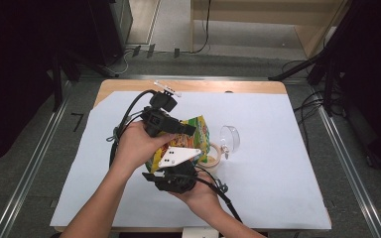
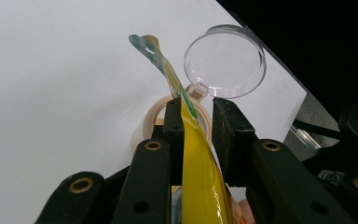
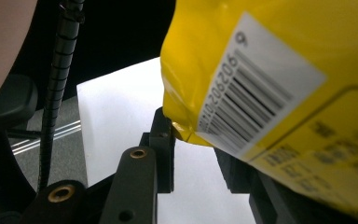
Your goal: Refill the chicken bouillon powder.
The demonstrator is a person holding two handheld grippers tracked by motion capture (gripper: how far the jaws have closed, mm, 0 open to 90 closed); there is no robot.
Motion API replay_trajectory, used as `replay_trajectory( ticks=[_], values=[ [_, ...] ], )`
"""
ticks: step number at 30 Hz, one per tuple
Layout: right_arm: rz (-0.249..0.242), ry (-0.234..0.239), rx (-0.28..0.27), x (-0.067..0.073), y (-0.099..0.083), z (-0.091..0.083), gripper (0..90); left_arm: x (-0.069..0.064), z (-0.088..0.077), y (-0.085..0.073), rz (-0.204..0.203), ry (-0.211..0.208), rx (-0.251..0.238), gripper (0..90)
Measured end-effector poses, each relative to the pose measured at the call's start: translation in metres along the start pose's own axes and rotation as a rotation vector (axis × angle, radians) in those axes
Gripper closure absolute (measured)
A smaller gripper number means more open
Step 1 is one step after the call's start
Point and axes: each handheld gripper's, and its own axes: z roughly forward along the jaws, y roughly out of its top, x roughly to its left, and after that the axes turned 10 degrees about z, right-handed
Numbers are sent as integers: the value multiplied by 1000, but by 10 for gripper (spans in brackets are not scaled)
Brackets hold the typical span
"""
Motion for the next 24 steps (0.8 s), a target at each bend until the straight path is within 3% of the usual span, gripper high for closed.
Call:
replay_trajectory(
  ticks=[16, 24],
  values=[
    [32, -14, 13, -17, 14, 1, 710, 18, 5, 18, -14, -27, -1, 763],
    [48, -12, 26, -21, 12, 2, 710, 19, 10, 16, -13, -23, 5, 762]
  ],
)
